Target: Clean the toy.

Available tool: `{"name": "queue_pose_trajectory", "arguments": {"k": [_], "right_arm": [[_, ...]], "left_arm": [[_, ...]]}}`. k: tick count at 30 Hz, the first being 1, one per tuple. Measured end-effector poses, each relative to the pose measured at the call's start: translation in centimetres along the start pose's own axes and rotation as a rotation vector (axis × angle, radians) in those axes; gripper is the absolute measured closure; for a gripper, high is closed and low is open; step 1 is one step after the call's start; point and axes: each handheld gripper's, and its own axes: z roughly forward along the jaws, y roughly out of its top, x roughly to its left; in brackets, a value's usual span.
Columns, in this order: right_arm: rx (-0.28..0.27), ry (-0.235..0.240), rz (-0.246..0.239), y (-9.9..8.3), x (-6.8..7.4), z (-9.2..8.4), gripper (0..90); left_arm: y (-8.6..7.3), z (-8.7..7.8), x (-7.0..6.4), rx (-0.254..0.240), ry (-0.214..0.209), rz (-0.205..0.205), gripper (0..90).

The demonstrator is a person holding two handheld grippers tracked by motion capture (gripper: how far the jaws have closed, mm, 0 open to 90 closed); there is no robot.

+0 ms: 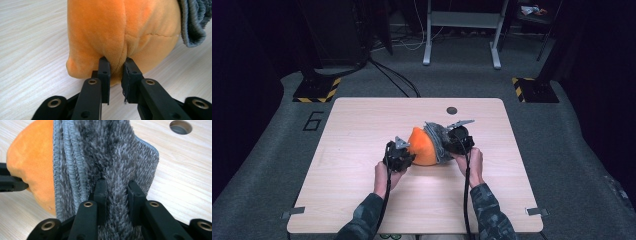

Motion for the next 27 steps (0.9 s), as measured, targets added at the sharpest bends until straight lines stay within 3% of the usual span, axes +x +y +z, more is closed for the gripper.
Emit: {"name": "queue_pose_trajectory", "arguments": {"k": [6,13,19,27], "right_arm": [[-0.026,0.000,-0.011,0.2,0.4,-1.4,73.2],[-0.059,0.036,-0.076,1.4,2.9,-2.5,73.2],[-0.038,0.027,-0.123,1.8,4.4,-1.3,73.0],[-0.026,0.019,-0.129,1.6,4.1,-0.9,73.0]], "left_arm": [[0.5,-0.8,-0.2,-0.008,-0.063,-0.065,80.6],[0.8,-1.1,-0.6,-0.018,-0.097,-0.128,80.5],[0.7,-0.9,-0.7,-0.006,-0.081,-0.121,79.9],[0.5,-0.6,-0.5,-0.003,-0.073,-0.138,79.3]]}}
